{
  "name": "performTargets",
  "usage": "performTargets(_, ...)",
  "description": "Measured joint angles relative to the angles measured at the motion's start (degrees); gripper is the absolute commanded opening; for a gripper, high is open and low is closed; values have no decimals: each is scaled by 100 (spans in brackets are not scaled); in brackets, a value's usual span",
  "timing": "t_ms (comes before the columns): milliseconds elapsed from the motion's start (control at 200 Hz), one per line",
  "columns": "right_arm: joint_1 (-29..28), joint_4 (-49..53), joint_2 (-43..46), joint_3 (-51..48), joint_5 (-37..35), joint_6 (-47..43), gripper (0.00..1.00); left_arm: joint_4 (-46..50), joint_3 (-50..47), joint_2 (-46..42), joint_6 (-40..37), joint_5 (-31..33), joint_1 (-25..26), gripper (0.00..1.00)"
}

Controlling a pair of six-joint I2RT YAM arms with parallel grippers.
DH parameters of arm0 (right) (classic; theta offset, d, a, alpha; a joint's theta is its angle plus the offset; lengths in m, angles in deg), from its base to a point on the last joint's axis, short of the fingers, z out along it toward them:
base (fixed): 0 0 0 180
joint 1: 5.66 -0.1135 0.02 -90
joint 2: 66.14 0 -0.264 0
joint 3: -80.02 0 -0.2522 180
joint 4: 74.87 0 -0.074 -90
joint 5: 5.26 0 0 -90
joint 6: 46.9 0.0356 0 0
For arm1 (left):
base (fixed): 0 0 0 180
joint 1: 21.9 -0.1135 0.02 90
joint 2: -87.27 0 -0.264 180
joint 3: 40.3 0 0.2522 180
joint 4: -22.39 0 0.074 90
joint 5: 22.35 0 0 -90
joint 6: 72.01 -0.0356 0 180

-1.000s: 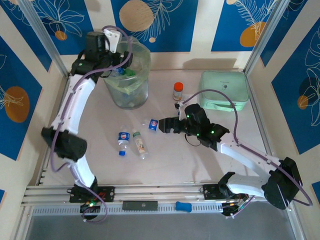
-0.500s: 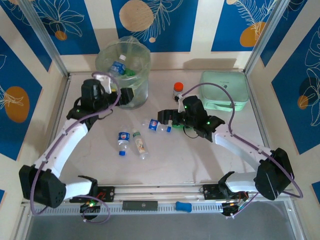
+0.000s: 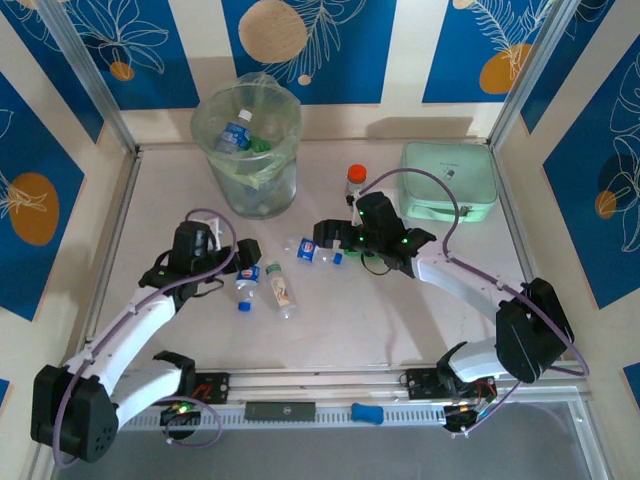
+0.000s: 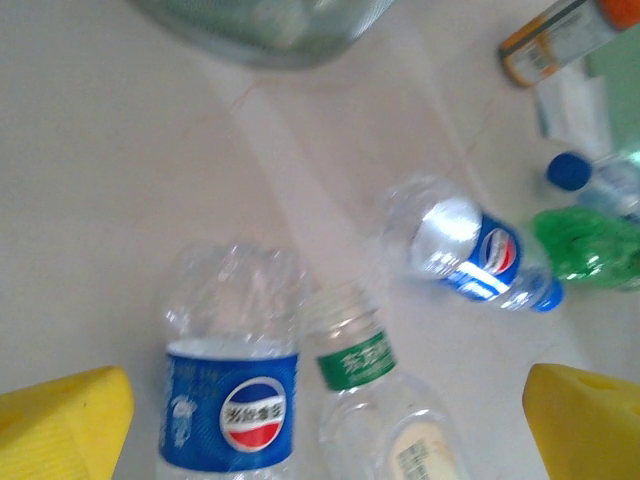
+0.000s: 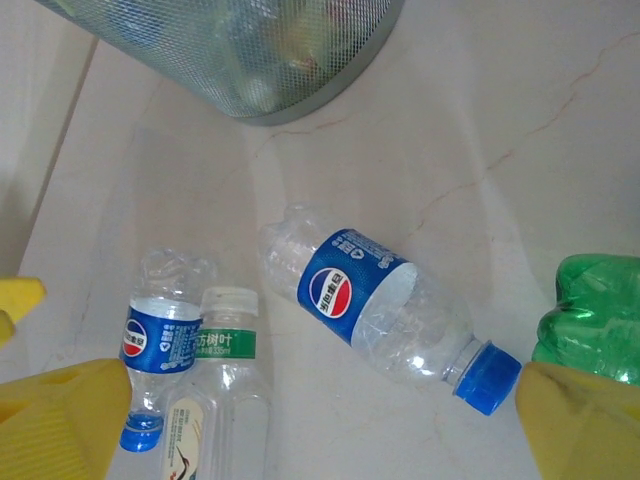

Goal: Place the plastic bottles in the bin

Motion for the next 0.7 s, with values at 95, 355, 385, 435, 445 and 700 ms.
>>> performTargets(95,0,0,-46,11,0,59,99,-13,-122,208,50,11,15,99)
performTargets(355,0,94,-83,28,20,164,99,-166,-127,1193,-66,57,133,93)
performTargets(385,0,118,-81,28,20,166,99,-170,-118,1316,-105,63,153,93)
performTargets(435,0,142,-81,28,20,168,99,-173,-98,1475,-133,90,184,91)
performTargets(445,0,144,-81,28,20,173,99,-177,-96,1504,-136,98,188,91)
performTargets(700,0,173,-81,28,20,184,99,-225,105,1825,-393,365,251,81)
